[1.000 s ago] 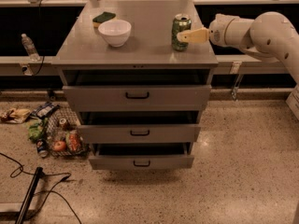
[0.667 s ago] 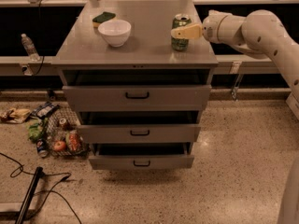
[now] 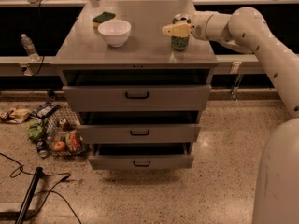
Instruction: Place green can into white bowl
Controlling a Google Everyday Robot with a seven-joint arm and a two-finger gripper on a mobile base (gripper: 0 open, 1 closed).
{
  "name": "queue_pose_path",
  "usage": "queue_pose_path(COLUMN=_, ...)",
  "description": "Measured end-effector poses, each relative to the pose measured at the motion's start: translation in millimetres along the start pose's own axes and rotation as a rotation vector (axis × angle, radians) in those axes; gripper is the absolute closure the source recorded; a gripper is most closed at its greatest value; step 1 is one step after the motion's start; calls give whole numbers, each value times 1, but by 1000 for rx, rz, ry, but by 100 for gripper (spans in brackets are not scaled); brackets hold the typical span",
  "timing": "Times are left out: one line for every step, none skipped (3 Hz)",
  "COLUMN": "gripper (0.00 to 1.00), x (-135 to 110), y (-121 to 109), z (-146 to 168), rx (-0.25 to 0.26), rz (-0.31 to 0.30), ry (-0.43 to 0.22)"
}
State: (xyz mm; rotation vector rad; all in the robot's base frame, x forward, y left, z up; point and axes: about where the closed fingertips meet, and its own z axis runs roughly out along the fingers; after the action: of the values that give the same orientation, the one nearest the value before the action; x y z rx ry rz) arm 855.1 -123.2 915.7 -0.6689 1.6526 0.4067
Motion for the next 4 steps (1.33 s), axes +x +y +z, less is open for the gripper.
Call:
queue_pose_path(gripper=43, x=-1, y=6, z=12, rx=-28, rz=-2, ry=2)
queue_pose_path(gripper=65, x=-13, y=17, z=24, rx=-68, rz=-20, ry=-20)
queue_pose_path(gripper=88, x=-53, y=39, z=29, rx=-144, rz=-40, ry=-101)
queue_pose_path(gripper=100, x=-104, y=72, z=25, rx=-251, rz=-23, ry=-216)
